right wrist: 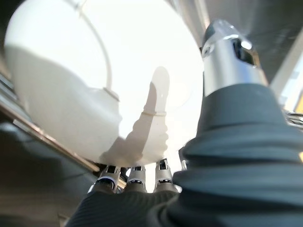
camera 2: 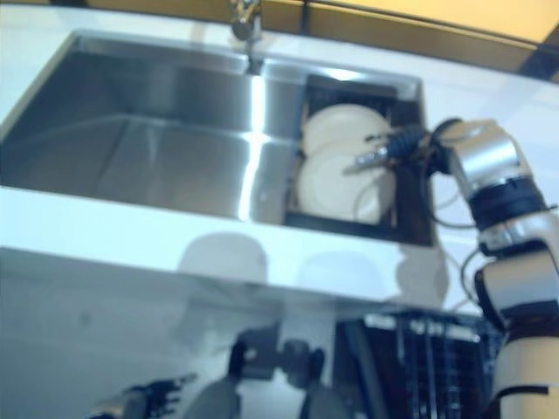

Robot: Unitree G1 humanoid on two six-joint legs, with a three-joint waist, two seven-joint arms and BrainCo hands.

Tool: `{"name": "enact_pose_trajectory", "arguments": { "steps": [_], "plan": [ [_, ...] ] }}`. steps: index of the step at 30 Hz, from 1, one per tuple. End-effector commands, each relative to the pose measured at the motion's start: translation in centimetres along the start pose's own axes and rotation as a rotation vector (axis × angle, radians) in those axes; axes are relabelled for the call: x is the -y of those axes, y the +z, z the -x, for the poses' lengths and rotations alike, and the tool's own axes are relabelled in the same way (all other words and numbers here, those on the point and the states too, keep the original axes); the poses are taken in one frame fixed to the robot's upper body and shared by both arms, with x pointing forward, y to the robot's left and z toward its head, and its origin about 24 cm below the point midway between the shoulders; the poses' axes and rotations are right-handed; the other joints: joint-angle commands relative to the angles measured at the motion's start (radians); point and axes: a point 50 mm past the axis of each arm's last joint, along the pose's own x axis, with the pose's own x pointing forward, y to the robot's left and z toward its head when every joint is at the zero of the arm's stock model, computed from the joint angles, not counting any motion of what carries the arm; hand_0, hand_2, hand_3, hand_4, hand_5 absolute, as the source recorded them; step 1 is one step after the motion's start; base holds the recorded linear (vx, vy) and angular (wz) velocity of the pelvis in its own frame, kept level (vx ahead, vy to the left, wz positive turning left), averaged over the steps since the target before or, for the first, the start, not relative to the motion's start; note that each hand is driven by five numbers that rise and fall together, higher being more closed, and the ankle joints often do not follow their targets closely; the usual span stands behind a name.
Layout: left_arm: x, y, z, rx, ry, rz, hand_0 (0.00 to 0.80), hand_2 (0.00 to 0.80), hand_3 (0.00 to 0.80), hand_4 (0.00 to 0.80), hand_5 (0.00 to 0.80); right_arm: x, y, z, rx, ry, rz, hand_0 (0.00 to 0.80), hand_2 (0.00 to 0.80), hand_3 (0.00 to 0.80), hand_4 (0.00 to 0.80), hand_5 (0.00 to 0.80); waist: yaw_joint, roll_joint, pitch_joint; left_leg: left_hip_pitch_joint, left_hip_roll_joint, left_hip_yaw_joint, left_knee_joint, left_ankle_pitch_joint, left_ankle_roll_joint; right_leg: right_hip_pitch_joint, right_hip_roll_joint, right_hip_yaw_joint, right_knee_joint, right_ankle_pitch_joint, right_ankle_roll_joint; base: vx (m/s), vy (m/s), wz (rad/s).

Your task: Take plates into dishwasher

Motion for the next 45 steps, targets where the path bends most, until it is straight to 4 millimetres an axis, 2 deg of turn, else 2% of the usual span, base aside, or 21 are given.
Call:
{"name": "enact_pose_trajectory", "arguments": {
  "steps": [1, 4, 12, 19, 26, 31, 37, 38, 39, 40, 45],
  "plan": [
    [-0.6, -0.7, 0.0, -0.04, 0.015, 0.007, 0.0, 0.0, 0.0, 0.0, 0.0, -5.9, -1.8, -2.8, -0.035, 0.29, -0.073, 0.0, 0.0, 0.0, 0.0, 0.0, -0.001, -0.023, 0.008, -0.008, -0.013, 0.039, -0.004, -0.017, 0.002, 0.029, -0.052, 0.005, -0.001, -0.016, 0.075, 0.0, 0.0, 0.0],
    [-0.5, -0.9, -0.1, -0.045, 0.013, 0.005, 0.0, 0.0, 0.0, 0.0, 0.0, -5.9, -1.5, -2.8, 0.014, 0.284, -0.135, 0.0, 0.0, 0.0, 0.0, 0.0, -0.003, -0.021, 0.002, -0.002, -0.013, 0.038, -0.004, -0.019, 0.002, 0.034, -0.051, 0.006, -0.001, -0.018, 0.074, 0.0, 0.0, 0.0],
    [-0.4, -1.7, -0.1, -0.077, 0.019, -0.008, 0.0, 0.0, 0.0, 0.0, 0.0, -6.6, 1.2, -2.4, 0.156, 0.286, -0.259, 0.0, 0.0, 0.0, 0.0, 0.0, -0.003, -0.027, -0.03, 0.019, -0.013, 0.037, -0.004, -0.026, 0.0, 0.057, -0.047, 0.011, -0.001, -0.026, 0.074, 0.028, -0.005, -0.01],
    [-0.5, -2.4, -0.1, -0.095, 0.026, -0.008, 0.0, 0.0, 0.0, 0.0, 0.0, -6.6, 0.3, -2.4, 0.106, 0.298, -0.324, 0.0, 0.0, 0.0, 0.0, 0.0, -0.002, -0.03, -0.048, 0.031, -0.014, 0.039, -0.004, -0.032, 0.003, 0.067, -0.046, 0.011, -0.001, -0.029, 0.076, 0.016, -0.002, 0.0],
    [-0.8, -2.6, -0.1, -0.101, 0.03, -0.01, 0.0, 0.0, 0.0, 0.0, 0.0, -7.3, 0.3, -2.6, 0.115, 0.341, -0.404, 0.0, 0.0, 0.0, 0.0, 0.0, -0.003, -0.032, -0.056, 0.039, -0.014, 0.04, -0.004, -0.036, 0.004, 0.075, -0.045, 0.01, -0.001, -0.032, 0.077, 0.005, -0.001, 0.0],
    [-0.7, -2.7, -0.1, -0.106, 0.031, -0.016, 0.0, 0.0, 0.0, 0.0, 0.0, -7.1, 0.0, -2.7, 0.074, 0.306, -0.355, 0.0, 0.0, 0.0, 0.0, 0.0, -0.003, -0.034, -0.063, 0.043, -0.015, 0.038, -0.004, -0.037, 0.004, 0.079, -0.045, 0.013, -0.001, -0.033, 0.077, 0.0, 0.0, 0.0],
    [-0.6, -3.0, -0.1, -0.112, 0.035, -0.004, 0.0, 0.0, 0.0, 0.0, 0.0, -4.7, -0.4, -2.2, 0.054, 0.197, -0.229, 0.0, 0.0, 0.0, 0.0, 0.0, -0.009, -0.04, -0.07, 0.05, -0.014, 0.041, -0.004, -0.04, 0.004, 0.084, -0.042, 0.016, -0.001, -0.034, 0.078, 0.0, 0.0, 0.0],
    [-0.6, -3.0, -0.1, -0.113, 0.035, -0.005, 0.0, 0.0, 0.0, 0.0, 0.0, -4.4, -0.2, -2.1, 0.065, 0.176, -0.211, 0.072, 0.072, 0.072, 0.072, 0.072, -0.009, -0.04, -0.07, 0.051, -0.015, 0.041, -0.004, -0.04, 0.004, 0.085, -0.041, 0.016, -0.001, -0.034, 0.079, 0.0, 0.0, 0.0],
    [-0.6, -3.0, -0.1, -0.115, 0.037, -0.005, 0.0, 0.0, 0.0, 0.0, 0.0, -4.1, 0.1, -2.0, 0.078, 0.152, -0.199, 0.587, 0.587, 0.587, 0.587, 0.587, -0.008, -0.041, -0.071, 0.053, -0.014, 0.041, -0.004, -0.039, 0.004, 0.086, -0.041, 0.016, -0.001, -0.033, 0.079, 0.0, 0.0, 0.0],
    [-0.6, -2.9, -0.1, -0.115, 0.037, -0.004, 0.0, 0.0, 0.0, 0.0, 0.0, -3.7, 0.3, -1.9, 0.084, 0.124, -0.191, 0.8, 0.8, 0.8, 0.8, 0.8, -0.009, -0.041, -0.07, 0.054, -0.013, 0.042, -0.004, -0.04, 0.004, 0.088, -0.041, 0.016, -0.001, -0.034, 0.079, 0.0, 0.0, 0.0],
    [-0.5, -2.6, -0.2, -0.113, 0.042, 0.001, 0.0, 0.0, 0.0, 0.0, 0.0, -1.3, 1.5, -1.1, 0.12, -0.046, -0.164, 0.8, 0.8, 0.8, 0.8, 0.8, -0.007, -0.044, -0.07, 0.057, -0.012, 0.043, -0.004, -0.043, 0.004, 0.091, -0.04, 0.018, -0.001, -0.034, 0.079, 0.0, 0.0, 0.0]
  ]
}}
